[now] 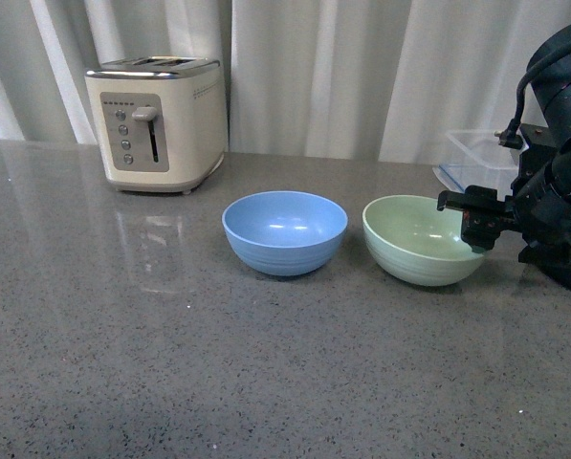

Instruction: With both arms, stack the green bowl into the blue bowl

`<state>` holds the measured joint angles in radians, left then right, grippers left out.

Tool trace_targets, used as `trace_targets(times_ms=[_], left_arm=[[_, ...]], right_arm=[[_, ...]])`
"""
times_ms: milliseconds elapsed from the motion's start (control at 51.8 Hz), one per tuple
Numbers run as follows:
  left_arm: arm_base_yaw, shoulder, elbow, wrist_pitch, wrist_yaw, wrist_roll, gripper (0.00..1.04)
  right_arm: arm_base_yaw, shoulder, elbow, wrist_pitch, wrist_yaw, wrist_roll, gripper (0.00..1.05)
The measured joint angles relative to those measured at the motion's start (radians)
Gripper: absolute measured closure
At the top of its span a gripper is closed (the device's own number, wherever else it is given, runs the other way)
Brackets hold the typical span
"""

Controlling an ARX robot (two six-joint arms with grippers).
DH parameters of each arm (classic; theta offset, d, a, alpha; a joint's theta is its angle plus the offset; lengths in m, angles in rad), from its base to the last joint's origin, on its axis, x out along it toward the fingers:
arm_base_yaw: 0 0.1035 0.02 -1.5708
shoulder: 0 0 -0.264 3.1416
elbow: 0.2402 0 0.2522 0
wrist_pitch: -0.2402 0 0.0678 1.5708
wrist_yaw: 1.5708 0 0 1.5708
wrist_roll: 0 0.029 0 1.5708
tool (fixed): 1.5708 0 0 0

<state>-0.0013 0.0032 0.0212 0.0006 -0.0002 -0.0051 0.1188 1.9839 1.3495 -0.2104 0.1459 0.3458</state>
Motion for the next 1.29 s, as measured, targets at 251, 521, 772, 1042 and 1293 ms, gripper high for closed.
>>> trace_targets(times_ms=[251,521,772,1042,1293], left_arm=[[0.000,0.000,0.000,0.000,0.000,0.000,0.07],[0.000,0.000,0.000,0.000,0.000,0.000,0.07],[0.000,0.000,0.000,0.000,0.000,0.000,0.07],[0.000,0.000,0.000,0.000,0.000,0.000,0.07],[0.000,0.000,0.000,0.000,0.000,0.000,0.07]], right_arm=[[0.000,0.000,0.002,0.004,0.002,0.001,0.92],[0.000,-0.053,0.003,0.003,-0.006,-0.008,1.04],[0.064,-0.171,0.082,-0.033,-0.036,-0.009,1.04],[0.238,-0.136,0.248,-0.071,-0.025,-0.018,1.04],[0.298,-0.015,0.311,-0.089,0.014,-0.018,1.04]])
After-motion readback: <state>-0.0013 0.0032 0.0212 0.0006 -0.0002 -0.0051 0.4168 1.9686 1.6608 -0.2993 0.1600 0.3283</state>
